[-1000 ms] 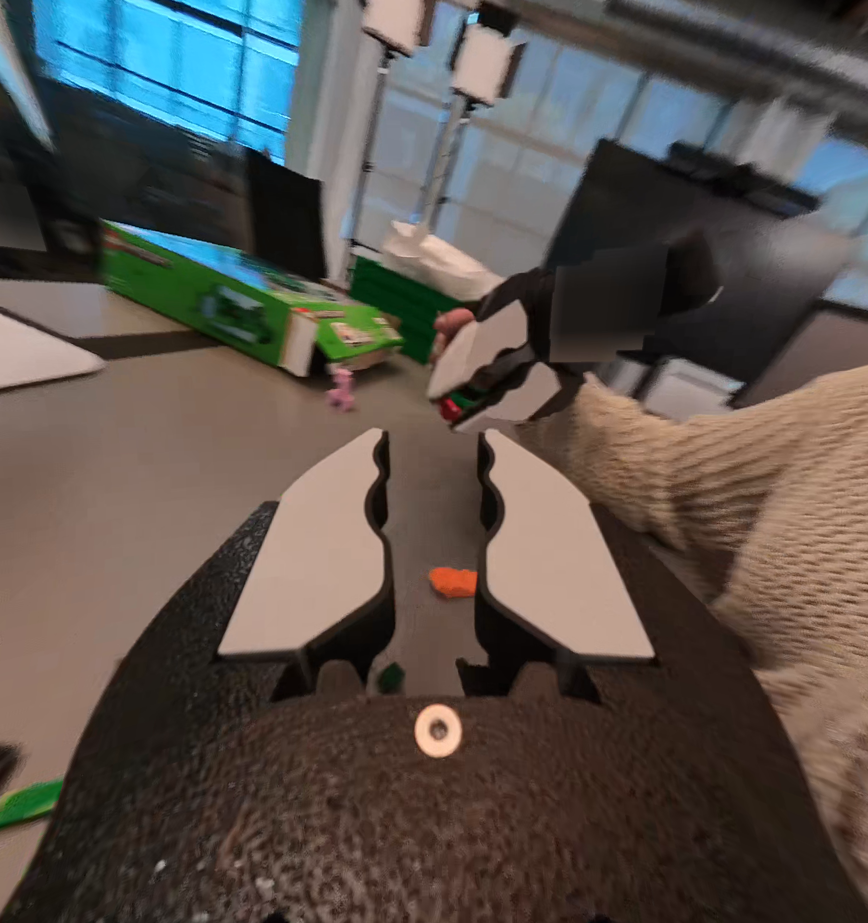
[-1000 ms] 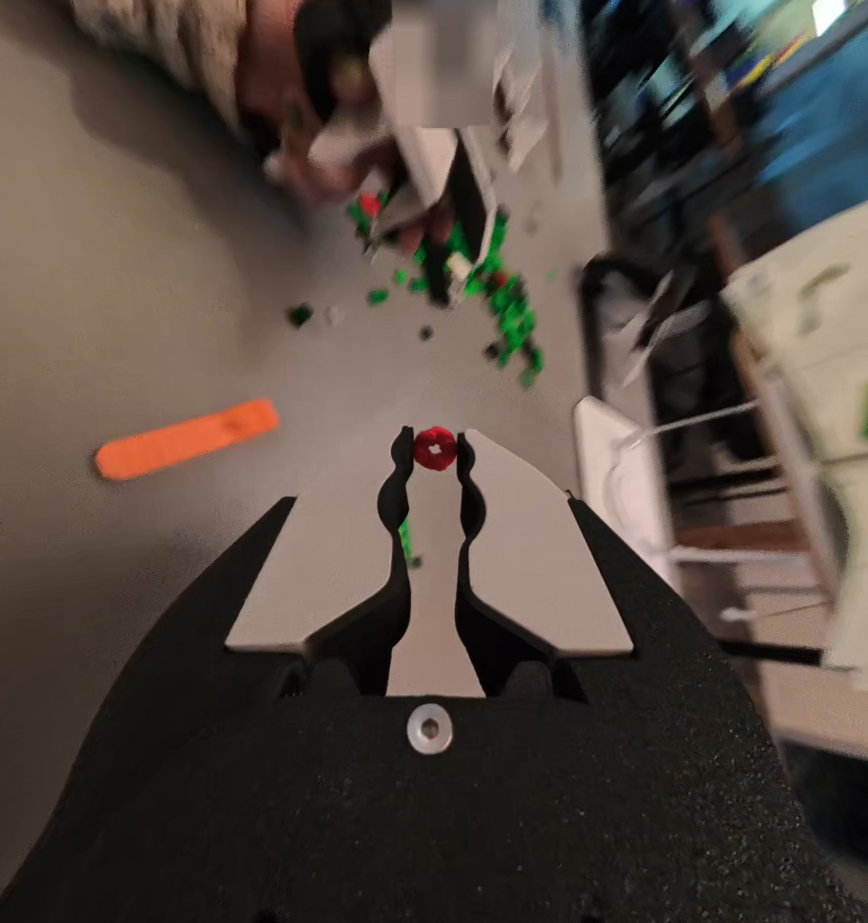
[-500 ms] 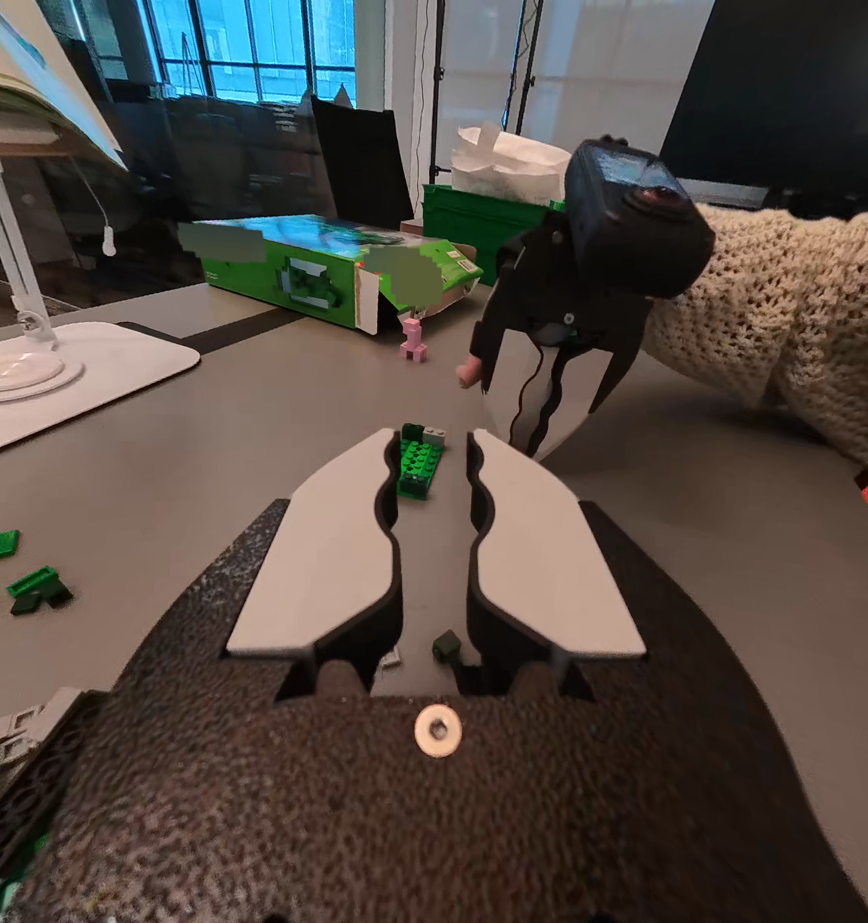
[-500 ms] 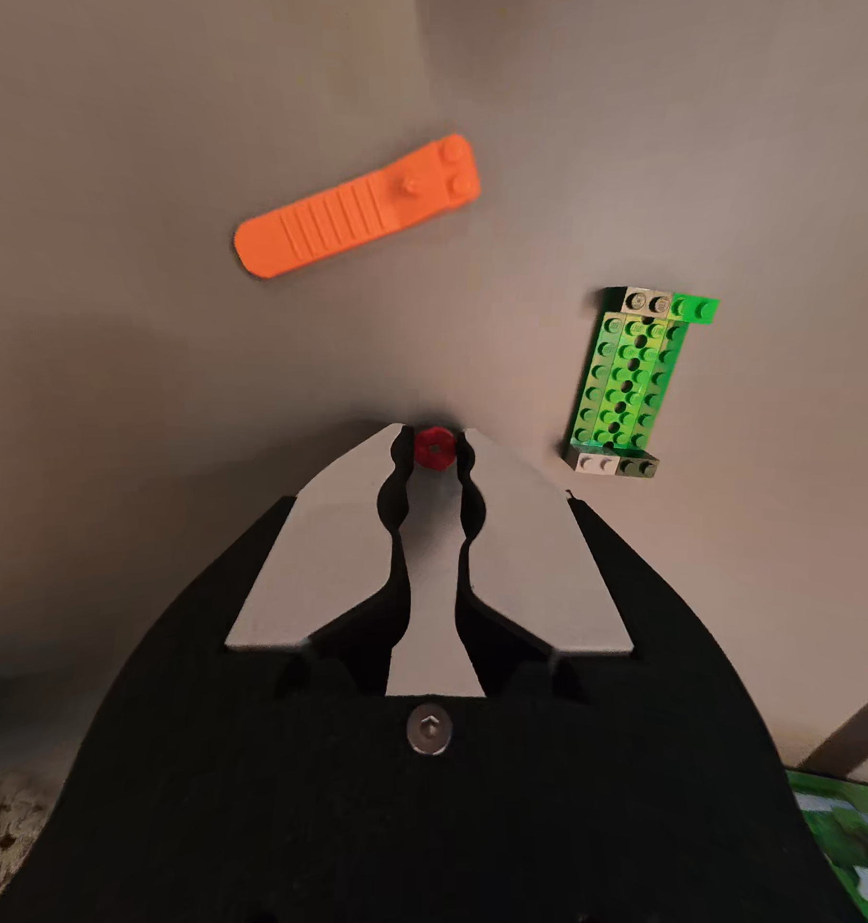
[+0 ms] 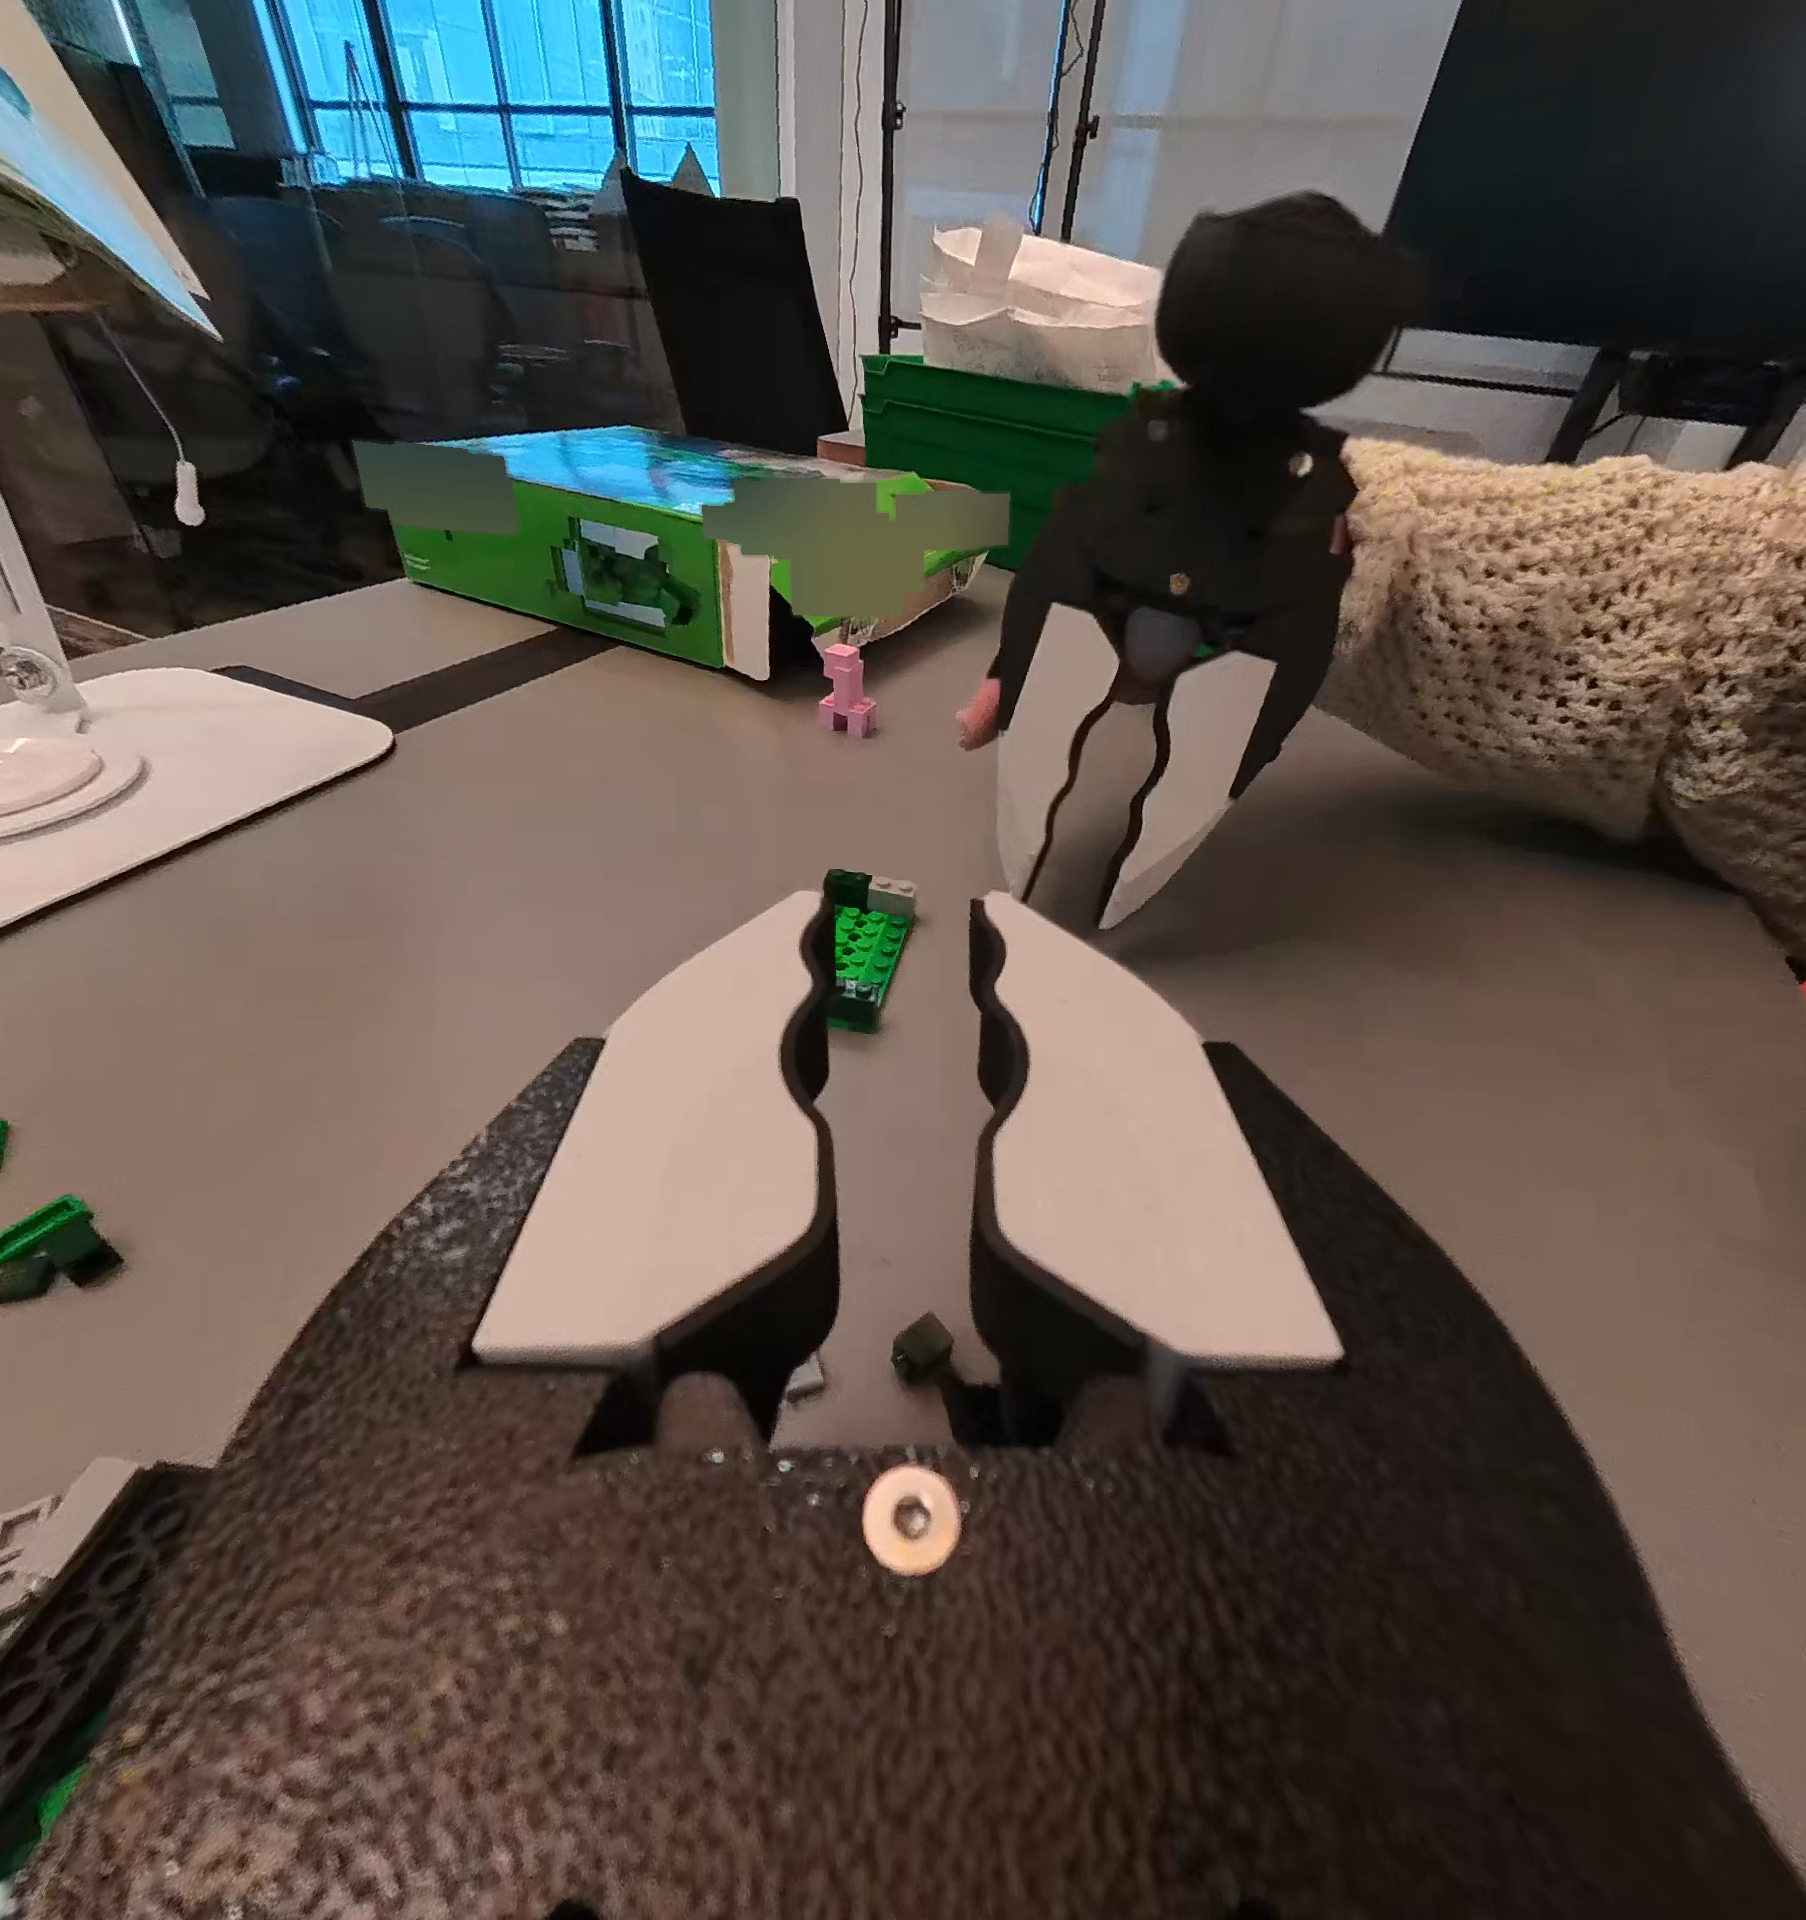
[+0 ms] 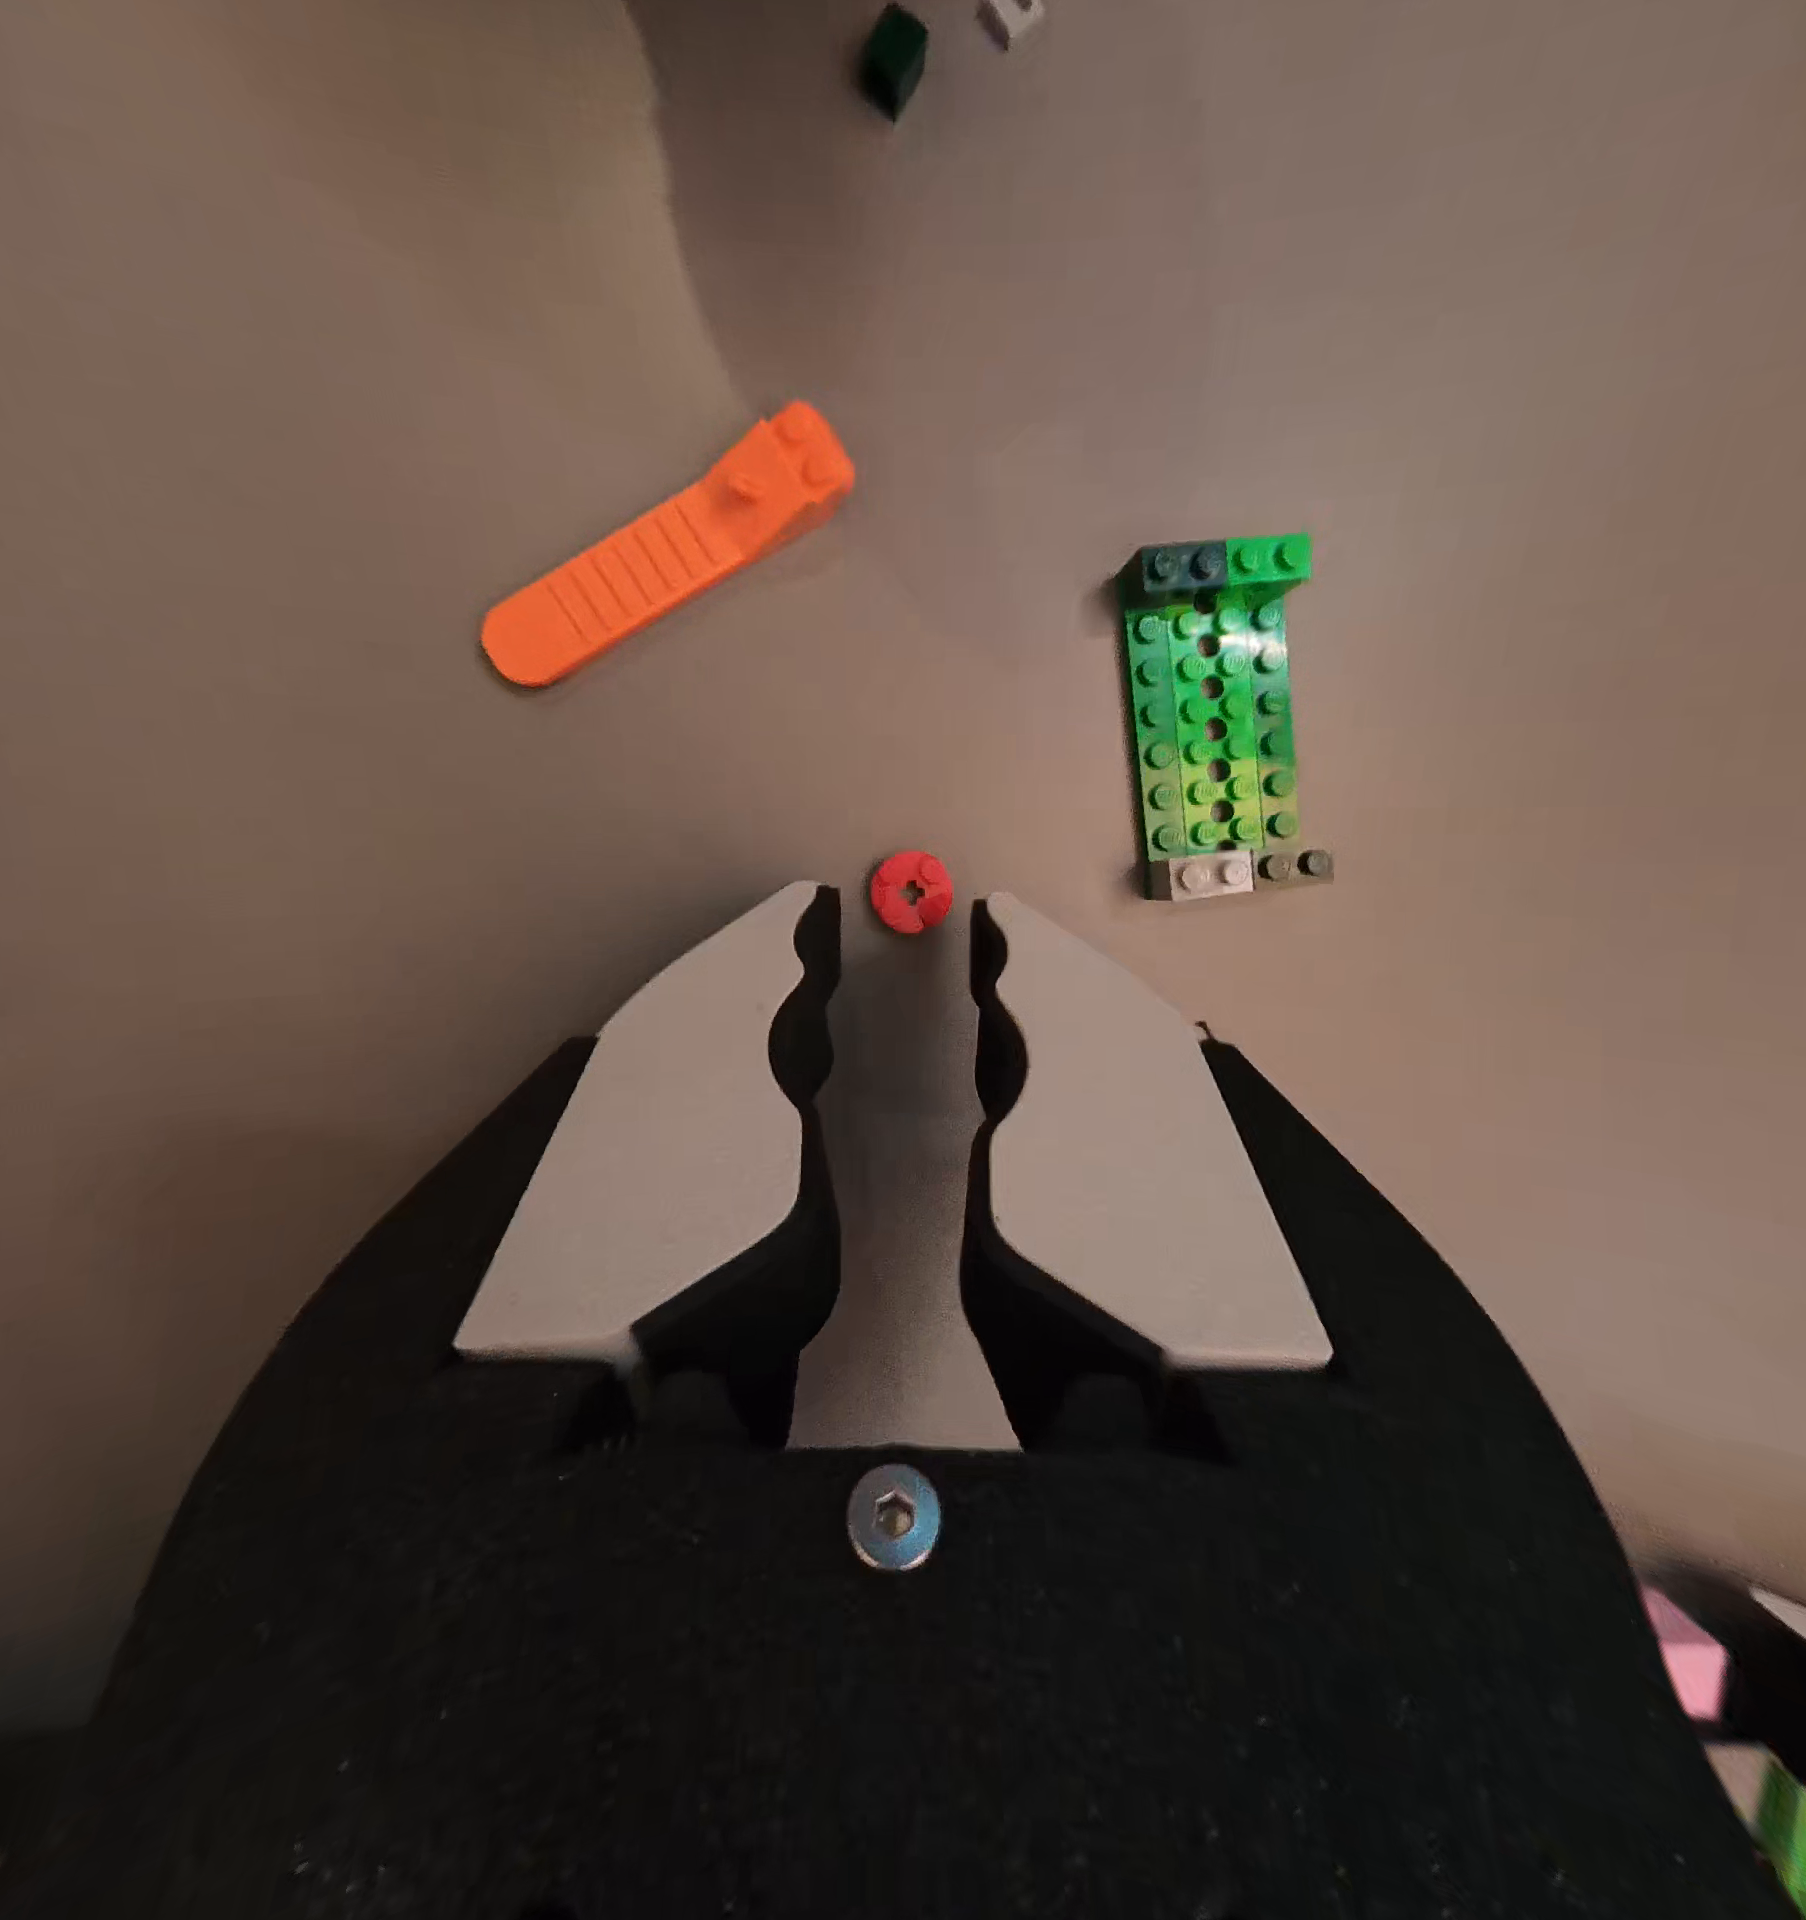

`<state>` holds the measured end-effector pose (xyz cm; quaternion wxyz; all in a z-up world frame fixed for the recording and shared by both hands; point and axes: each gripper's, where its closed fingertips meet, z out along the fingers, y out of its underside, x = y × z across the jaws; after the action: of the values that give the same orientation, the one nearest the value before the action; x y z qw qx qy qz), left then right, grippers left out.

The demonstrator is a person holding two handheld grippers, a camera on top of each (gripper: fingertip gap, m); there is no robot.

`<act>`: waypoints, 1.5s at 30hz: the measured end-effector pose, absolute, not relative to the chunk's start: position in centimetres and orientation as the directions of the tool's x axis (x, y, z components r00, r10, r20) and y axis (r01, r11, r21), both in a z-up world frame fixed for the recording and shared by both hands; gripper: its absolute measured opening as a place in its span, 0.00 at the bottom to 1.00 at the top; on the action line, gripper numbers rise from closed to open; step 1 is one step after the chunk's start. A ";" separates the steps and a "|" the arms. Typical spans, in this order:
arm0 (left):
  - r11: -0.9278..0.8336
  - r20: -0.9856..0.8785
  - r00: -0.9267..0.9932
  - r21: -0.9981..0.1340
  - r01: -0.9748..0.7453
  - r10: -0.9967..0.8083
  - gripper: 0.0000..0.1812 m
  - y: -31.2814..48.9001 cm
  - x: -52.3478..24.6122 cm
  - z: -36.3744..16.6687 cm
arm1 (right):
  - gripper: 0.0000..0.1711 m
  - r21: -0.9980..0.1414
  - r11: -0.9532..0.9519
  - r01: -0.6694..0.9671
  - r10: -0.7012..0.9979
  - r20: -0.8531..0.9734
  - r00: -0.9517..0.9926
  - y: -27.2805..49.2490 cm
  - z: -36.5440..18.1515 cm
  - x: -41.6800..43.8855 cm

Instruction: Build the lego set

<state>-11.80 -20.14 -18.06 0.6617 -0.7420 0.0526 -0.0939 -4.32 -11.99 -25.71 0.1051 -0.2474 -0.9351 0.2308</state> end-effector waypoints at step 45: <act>-0.175 -0.006 0.975 -0.983 -0.047 -0.223 0.12 -20.0 -10.8 -19.2 | 0.08 -0.258 0.937 0.236 0.267 0.092 -0.959 -11.3 -26.4 -11.2</act>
<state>-10.84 -19.98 -19.21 0.6361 -0.7634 0.0884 -0.0694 -11.16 -11.32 -26.42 0.0627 -0.1279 -0.9821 0.1234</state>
